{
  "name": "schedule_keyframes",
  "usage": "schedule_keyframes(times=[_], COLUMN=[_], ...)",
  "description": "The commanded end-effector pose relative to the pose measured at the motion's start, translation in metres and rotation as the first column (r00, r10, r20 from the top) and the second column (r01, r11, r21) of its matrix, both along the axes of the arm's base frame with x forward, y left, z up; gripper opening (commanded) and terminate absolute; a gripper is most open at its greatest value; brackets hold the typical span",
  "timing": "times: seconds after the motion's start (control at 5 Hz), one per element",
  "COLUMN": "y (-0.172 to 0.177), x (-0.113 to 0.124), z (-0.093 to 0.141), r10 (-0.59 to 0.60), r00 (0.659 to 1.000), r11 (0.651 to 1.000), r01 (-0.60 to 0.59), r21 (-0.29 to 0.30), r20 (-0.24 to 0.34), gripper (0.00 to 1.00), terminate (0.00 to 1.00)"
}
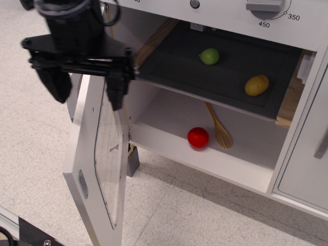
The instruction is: Close oven
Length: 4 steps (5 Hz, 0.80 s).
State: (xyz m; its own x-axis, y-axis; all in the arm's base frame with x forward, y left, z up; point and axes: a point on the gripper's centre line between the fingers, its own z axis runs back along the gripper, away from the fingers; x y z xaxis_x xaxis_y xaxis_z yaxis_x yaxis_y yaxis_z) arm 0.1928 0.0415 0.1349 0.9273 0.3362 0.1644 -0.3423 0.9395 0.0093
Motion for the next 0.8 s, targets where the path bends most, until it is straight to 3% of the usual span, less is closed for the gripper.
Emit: schedule_keyframes(times=[0.0,0.2,0.6], y=[0.017,0.011,-0.014], x=[0.005,0.008,0.026], z=[-0.017,-0.025,-0.041], r10=[0.104,0.106,0.141], r00=[0.994,0.993,0.990], r11=[0.994,0.992,0.986], r01=[-0.105,-0.109,-0.142], r21=[-0.031,-0.065,-0.083], r20=[-0.030,-0.047,-0.012], gripper=[1.00,1.00,1.00], terminate=[0.00,0.00,0.00])
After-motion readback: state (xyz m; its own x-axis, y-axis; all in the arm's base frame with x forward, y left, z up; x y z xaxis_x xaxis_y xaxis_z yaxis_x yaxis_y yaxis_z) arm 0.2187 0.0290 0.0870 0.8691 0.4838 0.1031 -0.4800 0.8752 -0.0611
